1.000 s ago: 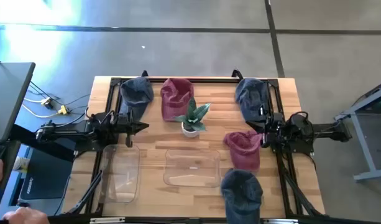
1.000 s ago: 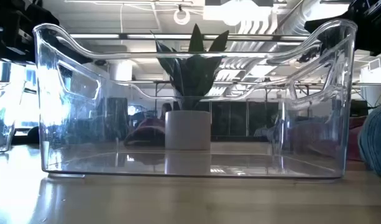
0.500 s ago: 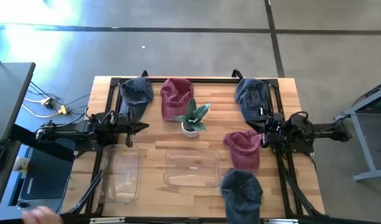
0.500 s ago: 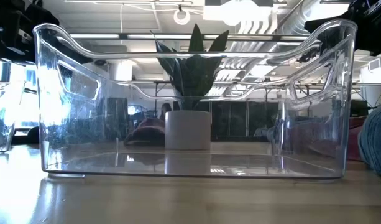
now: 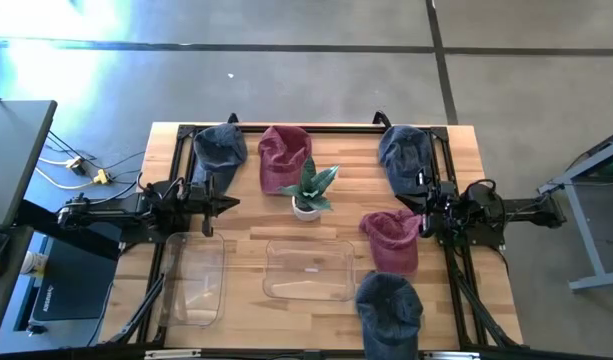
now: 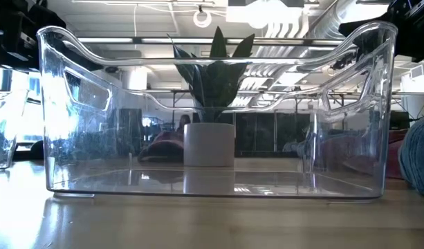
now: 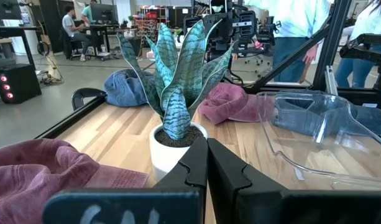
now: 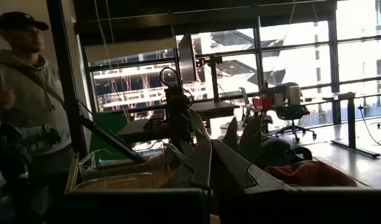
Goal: Pick & Place hat
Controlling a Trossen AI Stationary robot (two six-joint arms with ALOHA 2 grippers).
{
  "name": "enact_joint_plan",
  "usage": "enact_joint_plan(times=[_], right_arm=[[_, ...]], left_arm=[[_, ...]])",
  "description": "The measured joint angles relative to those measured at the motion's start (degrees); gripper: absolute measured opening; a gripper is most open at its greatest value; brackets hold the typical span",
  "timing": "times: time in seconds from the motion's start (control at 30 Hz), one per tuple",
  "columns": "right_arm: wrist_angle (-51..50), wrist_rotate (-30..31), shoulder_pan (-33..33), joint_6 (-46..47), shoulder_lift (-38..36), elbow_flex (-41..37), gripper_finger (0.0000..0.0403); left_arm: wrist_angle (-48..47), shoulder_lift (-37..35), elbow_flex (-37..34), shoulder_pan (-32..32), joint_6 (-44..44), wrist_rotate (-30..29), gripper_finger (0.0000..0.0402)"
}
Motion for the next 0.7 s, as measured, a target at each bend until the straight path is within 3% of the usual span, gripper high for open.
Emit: enact_joint_plan(times=[0.53, 0.7], right_arm=[[2.0, 0.6, 0.0, 0.3, 0.1, 0.0, 0.0001], [13.5, -0.9, 0.0, 14.6, 0.3, 0.0, 0.0001]], left_arm=[[0.0, 0.0, 0.0, 0.0, 0.0, 0.0, 0.0000], [0.0, 0.0, 0.0, 0.0, 0.0, 0.0, 0.0000]])
